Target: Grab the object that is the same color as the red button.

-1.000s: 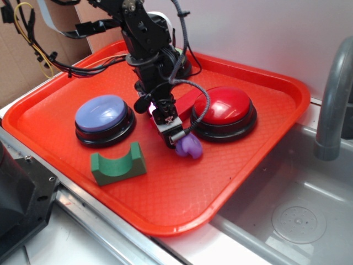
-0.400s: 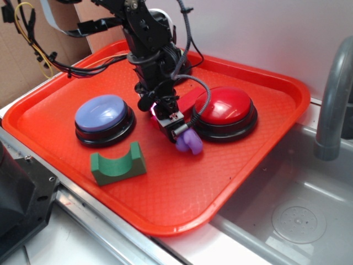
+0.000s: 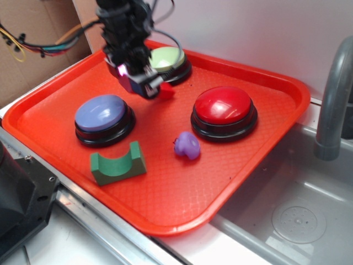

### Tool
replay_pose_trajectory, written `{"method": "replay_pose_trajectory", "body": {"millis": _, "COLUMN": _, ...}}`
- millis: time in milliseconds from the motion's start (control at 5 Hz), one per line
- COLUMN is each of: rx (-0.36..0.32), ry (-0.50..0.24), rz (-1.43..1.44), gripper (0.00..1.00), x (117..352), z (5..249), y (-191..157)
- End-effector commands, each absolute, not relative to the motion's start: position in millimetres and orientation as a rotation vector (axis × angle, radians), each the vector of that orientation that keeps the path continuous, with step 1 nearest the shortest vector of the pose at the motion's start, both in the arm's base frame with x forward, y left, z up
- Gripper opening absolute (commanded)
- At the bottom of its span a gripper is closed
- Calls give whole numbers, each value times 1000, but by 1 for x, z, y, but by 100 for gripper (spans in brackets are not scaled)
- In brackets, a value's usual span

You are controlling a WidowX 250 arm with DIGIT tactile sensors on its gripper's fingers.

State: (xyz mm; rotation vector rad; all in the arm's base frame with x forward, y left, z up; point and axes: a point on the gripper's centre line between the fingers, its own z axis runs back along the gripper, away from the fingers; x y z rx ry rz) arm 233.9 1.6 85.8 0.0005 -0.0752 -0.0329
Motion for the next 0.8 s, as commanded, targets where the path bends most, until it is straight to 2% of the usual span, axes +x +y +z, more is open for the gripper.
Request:
{"method": "replay_pose_trajectory", "body": {"millis": 0, "rx": 20, "ry": -116, "rz": 66, "gripper": 0, "x": 223, "z": 153, "y": 38}}
{"method": "replay_pose_trajectory", "body": {"millis": 400, "rx": 23, "ry": -97, "rz": 215, "gripper": 0, "x": 200, "z": 167, "y": 62}}
{"method": "replay_pose_trajectory", "body": {"millis": 600, "rx": 72, "ry": -62, "rz": 203, "gripper": 0, "x": 202, "z": 166, "y": 59}}
